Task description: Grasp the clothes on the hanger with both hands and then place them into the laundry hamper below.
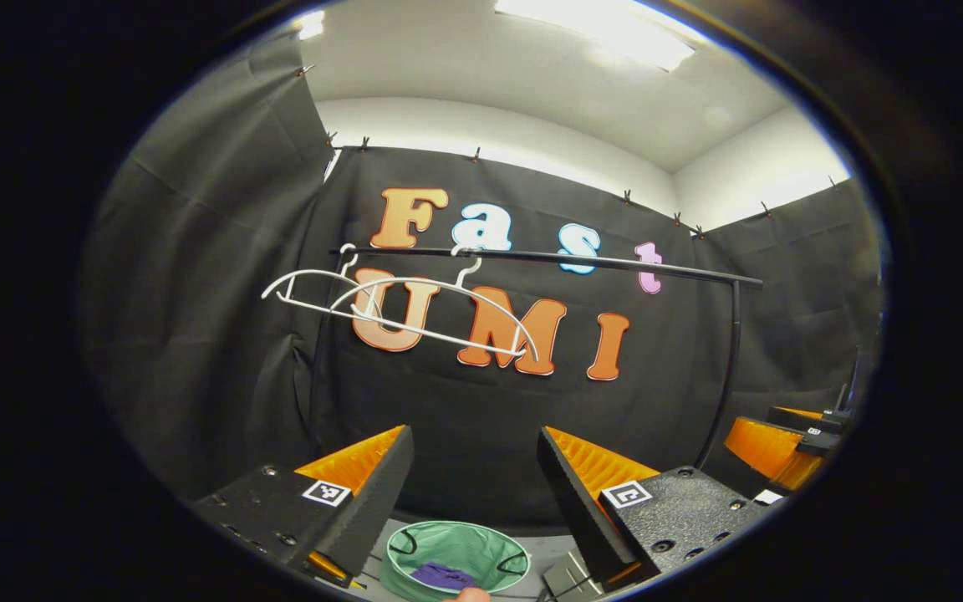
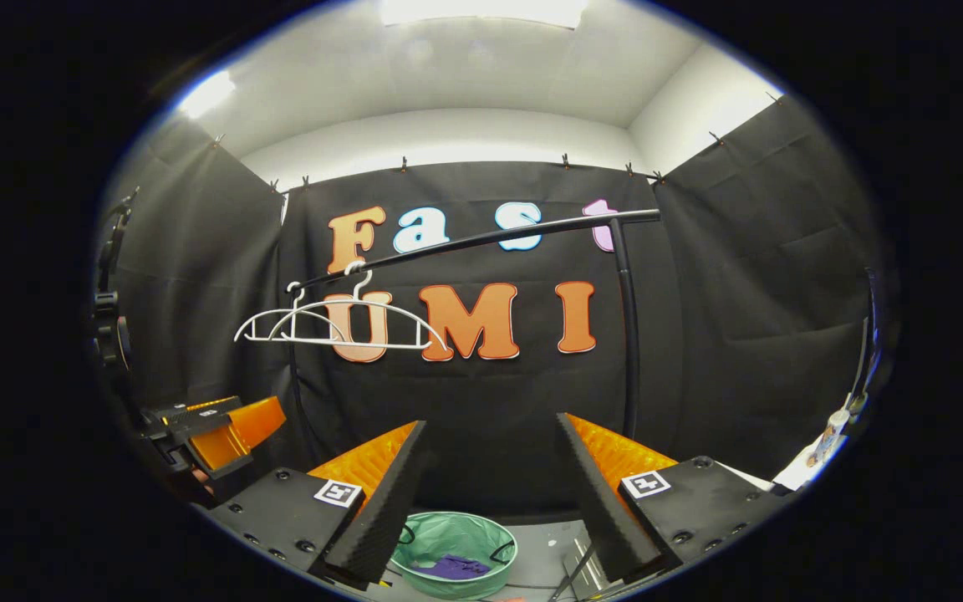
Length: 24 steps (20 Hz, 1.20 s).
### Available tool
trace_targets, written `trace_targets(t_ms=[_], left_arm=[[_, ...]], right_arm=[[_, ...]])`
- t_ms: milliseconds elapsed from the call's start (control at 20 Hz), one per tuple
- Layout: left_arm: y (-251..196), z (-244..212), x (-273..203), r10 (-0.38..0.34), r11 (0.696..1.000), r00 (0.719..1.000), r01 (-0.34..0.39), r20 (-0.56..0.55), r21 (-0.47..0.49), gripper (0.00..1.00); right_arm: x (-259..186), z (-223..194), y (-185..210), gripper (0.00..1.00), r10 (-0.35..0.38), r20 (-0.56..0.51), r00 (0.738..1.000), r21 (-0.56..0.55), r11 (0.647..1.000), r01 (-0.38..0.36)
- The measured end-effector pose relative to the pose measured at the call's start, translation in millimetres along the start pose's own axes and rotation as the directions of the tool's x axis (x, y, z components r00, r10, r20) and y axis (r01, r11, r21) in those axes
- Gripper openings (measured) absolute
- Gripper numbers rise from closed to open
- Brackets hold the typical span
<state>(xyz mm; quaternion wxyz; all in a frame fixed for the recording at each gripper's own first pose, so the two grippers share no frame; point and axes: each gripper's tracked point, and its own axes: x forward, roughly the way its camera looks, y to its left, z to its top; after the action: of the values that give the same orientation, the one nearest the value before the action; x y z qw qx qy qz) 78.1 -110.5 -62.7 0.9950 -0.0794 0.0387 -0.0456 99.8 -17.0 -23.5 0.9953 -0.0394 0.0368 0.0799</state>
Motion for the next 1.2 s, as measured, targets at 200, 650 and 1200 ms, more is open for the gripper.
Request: trace_targets(t_ms=[200, 650, 1200], left_arm=[[-9, 10, 4, -0.027, 1.000, 1.000, 0.027, 0.014, -0.006, 0.94], [-7, 4, -1, -0.044, 0.999, 0.999, 0.044, -0.003, 0.009, 0.94], [0, 0, -7, -0.025, 0.999, 1.000, 0.025, -0.004, -0.022, 0.94]], right_arm=[[-1, -1, -1, 0.97, -0.005, 0.005, 1.000, 0.012, 1.000, 0.005], [2, -7, -1, 0.97, -0.027, -0.005, 1.000, 0.020, 0.999, 0.027], [-2, -10, 4, 0.98, -0.018, -0.018, 1.000, -0.008, 1.000, 0.018]])
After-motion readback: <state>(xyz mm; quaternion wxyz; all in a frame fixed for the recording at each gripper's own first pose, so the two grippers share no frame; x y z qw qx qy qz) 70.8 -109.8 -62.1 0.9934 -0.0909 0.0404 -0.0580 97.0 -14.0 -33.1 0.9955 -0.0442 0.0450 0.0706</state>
